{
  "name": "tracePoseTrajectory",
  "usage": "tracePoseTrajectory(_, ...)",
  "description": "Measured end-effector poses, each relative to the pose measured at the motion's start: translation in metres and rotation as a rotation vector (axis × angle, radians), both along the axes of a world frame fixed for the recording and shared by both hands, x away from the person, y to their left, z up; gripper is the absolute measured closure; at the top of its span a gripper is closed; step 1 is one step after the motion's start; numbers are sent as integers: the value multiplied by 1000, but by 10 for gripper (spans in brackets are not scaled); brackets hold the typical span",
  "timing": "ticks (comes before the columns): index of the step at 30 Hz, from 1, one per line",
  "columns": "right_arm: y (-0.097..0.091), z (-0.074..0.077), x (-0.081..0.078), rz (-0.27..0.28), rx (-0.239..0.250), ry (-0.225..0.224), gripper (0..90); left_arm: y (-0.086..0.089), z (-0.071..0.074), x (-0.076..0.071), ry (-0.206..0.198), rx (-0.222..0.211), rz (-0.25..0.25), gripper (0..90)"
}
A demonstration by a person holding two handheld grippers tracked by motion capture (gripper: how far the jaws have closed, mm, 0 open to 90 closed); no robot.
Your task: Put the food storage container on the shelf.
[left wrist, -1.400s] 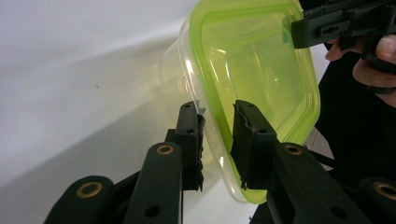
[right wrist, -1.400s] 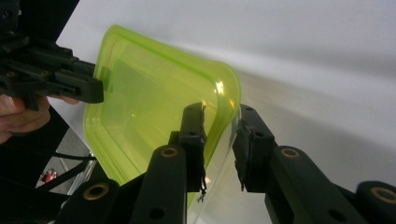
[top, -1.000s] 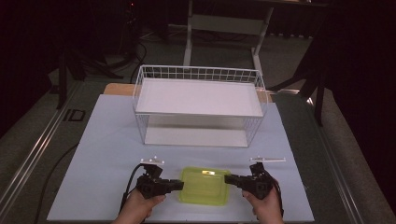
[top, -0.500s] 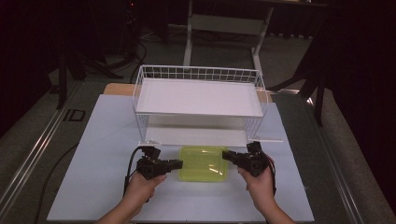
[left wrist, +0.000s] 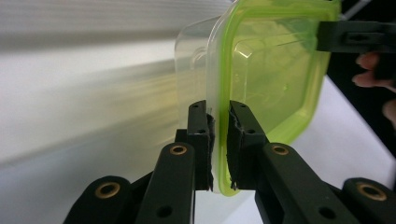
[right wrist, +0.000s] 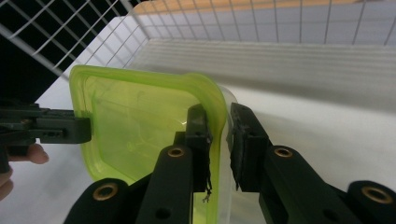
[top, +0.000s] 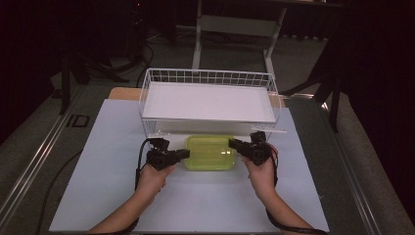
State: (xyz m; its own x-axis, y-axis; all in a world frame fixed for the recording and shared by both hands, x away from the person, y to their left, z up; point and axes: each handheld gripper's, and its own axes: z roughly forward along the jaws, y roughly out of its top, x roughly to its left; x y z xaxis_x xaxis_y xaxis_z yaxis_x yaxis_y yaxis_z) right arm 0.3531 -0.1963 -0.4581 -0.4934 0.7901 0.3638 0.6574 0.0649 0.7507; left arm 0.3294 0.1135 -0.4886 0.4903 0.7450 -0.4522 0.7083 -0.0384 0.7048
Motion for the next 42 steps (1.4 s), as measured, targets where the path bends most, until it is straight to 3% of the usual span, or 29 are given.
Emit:
tracePoseTrajectory(5, 3, -9, 16, -34, 20, -16, 784, -1, -1, 13, -25, 29, 20, 813)
tracePoseTrajectory(10, 6, -13, 21, -53, 24, -56, 784, -2, -4, 24, -34, 41, 40, 812)
tracePoseTrajectory(11, 8, -13, 21, -53, 10, -97, 785, -2, -5, 25, -32, 30, 45, 810)
tracePoseTrajectory(13, 9, -14, 21, -57, 4, -113, 786, -1, -7, 27, -28, 28, 50, 809)
tracePoseTrajectory(16, 9, -18, 21, -65, 5, -112, 785, -1, -12, 29, -28, 34, 50, 809)
tracePoseTrajectory(17, 10, -22, 22, -73, -2, -132, 784, -1, -13, 30, -26, 33, 51, 808)
tracePoseTrajectory(24, 10, -29, 23, -97, 5, -162, 776, -3, -13, 34, -45, 40, 69, 803)
tracePoseTrajectory(27, 9, -32, 23, -111, 26, -164, 766, -4, -15, 35, -49, 15, 74, 796)
tracePoseTrajectory(29, 11, -36, 24, -120, -2, -177, 750, -5, -16, 36, -56, 9, 83, 783)
tracePoseTrajectory(32, 11, -41, 25, -125, -18, -167, 744, -6, -17, 37, -70, 17, 96, 751)
tracePoseTrajectory(34, 13, -50, 28, -131, -39, -132, 744, -7, -20, 39, -76, 39, 112, 689)
tracePoseTrajectory(37, 13, -54, 27, -137, -25, -121, 734, -5, -22, 42, -55, 17, 127, 668)
tracePoseTrajectory(39, 15, -54, 27, -145, -36, -112, 732, -7, -22, 44, -88, 65, 147, 625)
tracePoseTrajectory(42, 16, -54, 28, -145, -38, -102, 725, -10, -24, 45, -98, 90, 150, 590)
